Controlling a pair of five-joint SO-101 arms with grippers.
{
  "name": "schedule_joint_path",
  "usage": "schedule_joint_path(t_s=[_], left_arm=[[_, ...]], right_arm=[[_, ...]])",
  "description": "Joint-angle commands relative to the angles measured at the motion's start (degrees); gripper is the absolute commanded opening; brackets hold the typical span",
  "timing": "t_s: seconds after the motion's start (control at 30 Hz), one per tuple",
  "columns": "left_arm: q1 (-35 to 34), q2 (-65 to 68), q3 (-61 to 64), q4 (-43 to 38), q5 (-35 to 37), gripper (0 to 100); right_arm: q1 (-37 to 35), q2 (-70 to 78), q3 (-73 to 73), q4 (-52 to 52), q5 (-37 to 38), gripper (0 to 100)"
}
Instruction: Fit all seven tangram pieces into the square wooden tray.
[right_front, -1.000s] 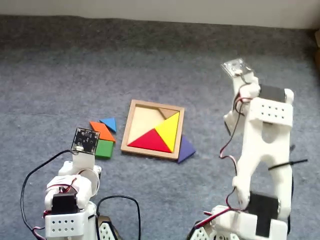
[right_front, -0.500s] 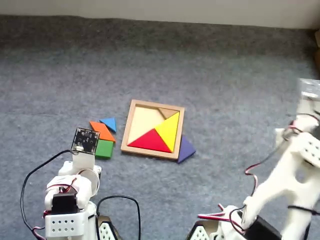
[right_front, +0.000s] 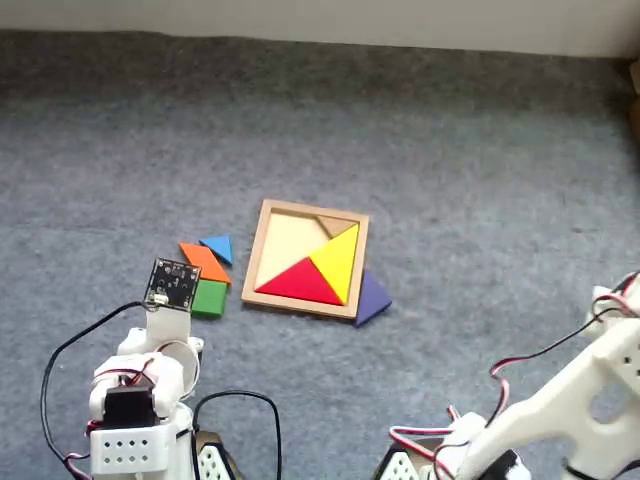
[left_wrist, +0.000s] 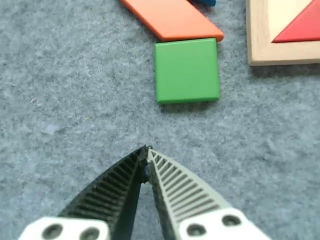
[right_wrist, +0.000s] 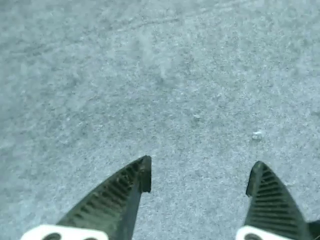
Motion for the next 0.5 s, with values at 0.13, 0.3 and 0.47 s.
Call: schedule_joint_path(t_s=[0.13,0.3,0.47], left_arm=[[-0.40,-1.27,0.57,0.44,-0.70,1],[-7.87,-1.27,-4.53,0.26,-0.79,1],[-12.62,-1.27,-10.86,-3.25,-3.69,1]], right_arm=[[-12.35,-14.02,14.02,-1.36,0.26,30.0],[-18.86,-22.11,26.77,-9.19,-5.27,29.1],[-24.40,-24.22,37.23,-16.04,-6.51,15.4]])
